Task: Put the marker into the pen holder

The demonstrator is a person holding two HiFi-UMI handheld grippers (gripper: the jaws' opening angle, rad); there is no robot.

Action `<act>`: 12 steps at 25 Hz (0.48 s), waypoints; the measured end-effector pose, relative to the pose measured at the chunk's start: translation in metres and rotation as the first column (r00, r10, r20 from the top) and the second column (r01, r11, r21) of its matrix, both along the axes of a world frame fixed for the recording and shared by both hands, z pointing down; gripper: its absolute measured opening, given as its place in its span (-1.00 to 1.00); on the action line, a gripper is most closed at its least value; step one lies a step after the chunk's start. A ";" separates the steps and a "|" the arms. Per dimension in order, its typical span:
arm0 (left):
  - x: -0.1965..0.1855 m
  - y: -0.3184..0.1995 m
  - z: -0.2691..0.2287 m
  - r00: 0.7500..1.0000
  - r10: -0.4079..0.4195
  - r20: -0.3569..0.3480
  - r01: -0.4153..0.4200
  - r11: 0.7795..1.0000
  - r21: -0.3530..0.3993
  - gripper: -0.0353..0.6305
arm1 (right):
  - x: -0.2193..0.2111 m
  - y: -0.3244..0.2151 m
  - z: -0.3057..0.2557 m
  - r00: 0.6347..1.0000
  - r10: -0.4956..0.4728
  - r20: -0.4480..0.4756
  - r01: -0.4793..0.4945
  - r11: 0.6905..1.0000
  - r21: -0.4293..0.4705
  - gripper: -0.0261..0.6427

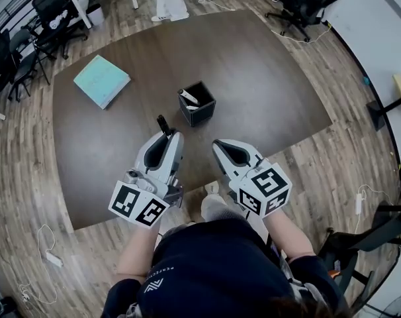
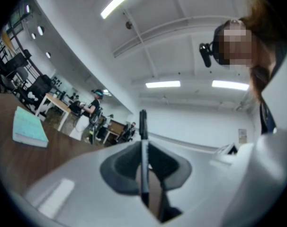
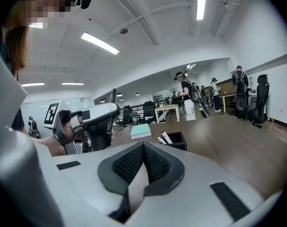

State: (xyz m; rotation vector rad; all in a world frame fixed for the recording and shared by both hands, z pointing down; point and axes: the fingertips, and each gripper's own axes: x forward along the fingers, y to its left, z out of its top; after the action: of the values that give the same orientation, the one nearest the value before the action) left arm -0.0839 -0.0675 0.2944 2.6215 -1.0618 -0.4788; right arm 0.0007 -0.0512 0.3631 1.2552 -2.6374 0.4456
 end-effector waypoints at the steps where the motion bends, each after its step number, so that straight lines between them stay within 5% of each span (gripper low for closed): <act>1: 0.004 -0.008 0.000 1.000 -0.007 0.003 0.007 1.000 -0.001 -0.78 | 0.003 -0.008 0.000 1.000 -0.007 0.003 0.007 1.000 -0.001 -0.95; 12: 0.036 -0.095 0.000 0.998 -0.061 0.022 0.061 0.998 -0.012 -0.77 | 0.030 -0.082 0.008 0.998 -0.058 0.037 0.060 0.997 -0.040 -0.95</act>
State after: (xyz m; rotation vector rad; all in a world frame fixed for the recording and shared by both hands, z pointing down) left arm -0.0477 -0.1624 0.2949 2.5951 -1.1511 -0.4566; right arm 0.0305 -0.1336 0.3712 1.1645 -2.6726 0.5142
